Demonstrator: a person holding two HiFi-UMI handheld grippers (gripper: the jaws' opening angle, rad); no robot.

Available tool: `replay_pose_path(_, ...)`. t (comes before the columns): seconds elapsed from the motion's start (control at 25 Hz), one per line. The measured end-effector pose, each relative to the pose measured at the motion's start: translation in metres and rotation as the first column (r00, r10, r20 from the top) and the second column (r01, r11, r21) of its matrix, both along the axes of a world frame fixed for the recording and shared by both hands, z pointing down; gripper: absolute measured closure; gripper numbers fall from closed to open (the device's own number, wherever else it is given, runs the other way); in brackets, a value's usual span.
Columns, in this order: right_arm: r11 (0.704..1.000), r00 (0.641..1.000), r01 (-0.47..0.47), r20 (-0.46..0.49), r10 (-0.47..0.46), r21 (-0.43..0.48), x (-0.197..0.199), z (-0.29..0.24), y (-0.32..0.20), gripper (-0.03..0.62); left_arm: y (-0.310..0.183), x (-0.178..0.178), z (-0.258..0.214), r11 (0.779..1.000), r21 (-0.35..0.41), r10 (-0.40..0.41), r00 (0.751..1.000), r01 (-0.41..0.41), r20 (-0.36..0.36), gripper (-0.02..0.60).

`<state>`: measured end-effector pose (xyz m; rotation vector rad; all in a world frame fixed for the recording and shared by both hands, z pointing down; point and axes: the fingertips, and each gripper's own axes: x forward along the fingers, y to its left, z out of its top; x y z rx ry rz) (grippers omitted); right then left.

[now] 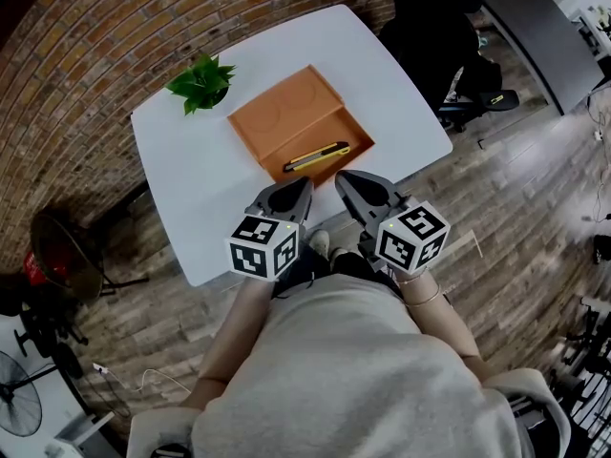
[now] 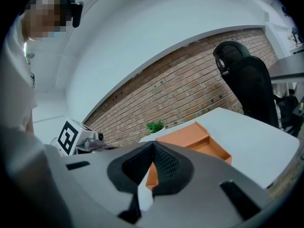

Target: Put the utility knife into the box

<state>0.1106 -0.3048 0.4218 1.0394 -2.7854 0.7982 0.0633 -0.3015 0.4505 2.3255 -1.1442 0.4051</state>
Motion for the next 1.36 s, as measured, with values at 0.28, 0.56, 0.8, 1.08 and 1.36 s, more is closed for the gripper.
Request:
replay_pose_path(0.28, 1.0, 1.0, 0.0, 0.007, 0.001, -0.005, -0.003, 0.0, 0.001, 0.595, 0.003, -0.002, 0.003, 1.0, -0.007, 0.002, 1.0, -0.002, 0.012, 0.575)
replay_pose_path(0.56, 1.0, 0.999, -0.003, -0.037, 0.003, 0.003, -0.003, 0.001, 0.001, 0.595, 0.003, -0.002, 0.002, 1.0, -0.006, 0.002, 1.0, -0.002, 0.006, 0.575)
replay_pose_path(0.8, 1.0, 1.0, 0.015, -0.026, -0.015, 0.0, -0.007, -0.001, 0.006, 0.595, 0.009, 0.0, 0.003, 1.0, -0.012, 0.004, 1.0, -0.004, -0.004, 0.575)
replay_pose_path(1.08, 0.999, 0.999, 0.029, -0.033, -0.03, -0.013, -0.01, 0.003, 0.011, 0.595, 0.011, -0.003, 0.005, 0.999, -0.034, -0.011, 0.999, 0.01, -0.031, 0.575)
replay_pose_path(1.36, 0.999, 0.998, 0.044, -0.042, -0.045, -0.012, -0.013, 0.003, 0.013, 0.595, 0.012, -0.003, 0.004, 0.999, -0.034, -0.01, 0.999, 0.009, -0.042, 0.575)
